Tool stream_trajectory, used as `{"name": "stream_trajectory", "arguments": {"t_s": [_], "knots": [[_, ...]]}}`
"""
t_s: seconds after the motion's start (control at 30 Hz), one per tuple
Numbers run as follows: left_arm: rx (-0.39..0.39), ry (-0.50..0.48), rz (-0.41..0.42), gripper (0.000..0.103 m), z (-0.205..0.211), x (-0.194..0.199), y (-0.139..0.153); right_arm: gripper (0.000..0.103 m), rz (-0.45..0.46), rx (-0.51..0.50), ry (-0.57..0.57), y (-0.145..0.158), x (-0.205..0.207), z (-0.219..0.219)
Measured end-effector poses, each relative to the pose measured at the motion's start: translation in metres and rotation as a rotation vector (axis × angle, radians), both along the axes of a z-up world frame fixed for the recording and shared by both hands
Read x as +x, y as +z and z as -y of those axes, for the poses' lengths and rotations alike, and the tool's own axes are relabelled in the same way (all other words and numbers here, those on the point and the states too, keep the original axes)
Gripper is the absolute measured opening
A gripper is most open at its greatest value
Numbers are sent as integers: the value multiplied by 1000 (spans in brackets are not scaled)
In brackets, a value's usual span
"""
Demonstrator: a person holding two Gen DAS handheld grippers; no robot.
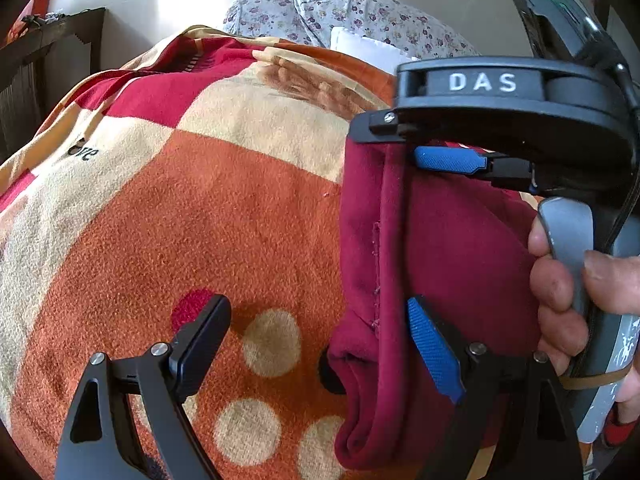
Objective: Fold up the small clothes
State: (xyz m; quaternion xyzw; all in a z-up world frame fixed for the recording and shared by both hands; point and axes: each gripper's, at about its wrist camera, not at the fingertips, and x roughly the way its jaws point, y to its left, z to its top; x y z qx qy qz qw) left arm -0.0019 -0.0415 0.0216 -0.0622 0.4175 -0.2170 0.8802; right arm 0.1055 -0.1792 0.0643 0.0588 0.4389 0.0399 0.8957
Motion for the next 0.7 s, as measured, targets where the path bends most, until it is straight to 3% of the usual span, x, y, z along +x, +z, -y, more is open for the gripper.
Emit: {"name": "stream_trajectory", "arguments": {"t_s": [0.17, 0.27, 0.4, 0.43, 0.47, 0.5, 0.63, 0.7], "knots": [[-8, -1, -9, 88, -1, 2, -1, 84, -72, -152, 9, -9, 17, -14], [-11, -1, -10, 89, -2, 2, -1, 86, -100, -237, -4, -18, 26, -19], [-20, -1, -19, 90, -3, 6, -3, 86, -73, -346, -7, -26, 25, -30], [-21, -1, -21, 90, -3, 6, -3, 81, -62, -375, -5, -27, 23, -31], [-22, -2, -22, 91, -3, 7, -3, 67, -46, -410, -9, -27, 19, -30], [-23, -1, -23, 91, -3, 8, -4, 62, -37, -402, -5, -25, 17, -28], [-38, -8, -21, 92, -4, 8, -3, 23, -8, -263, 1, -5, 0, -6], [-58, -24, -17, 92, -4, 8, -2, 19, 23, -164, -3, 5, -11, 7]]}}
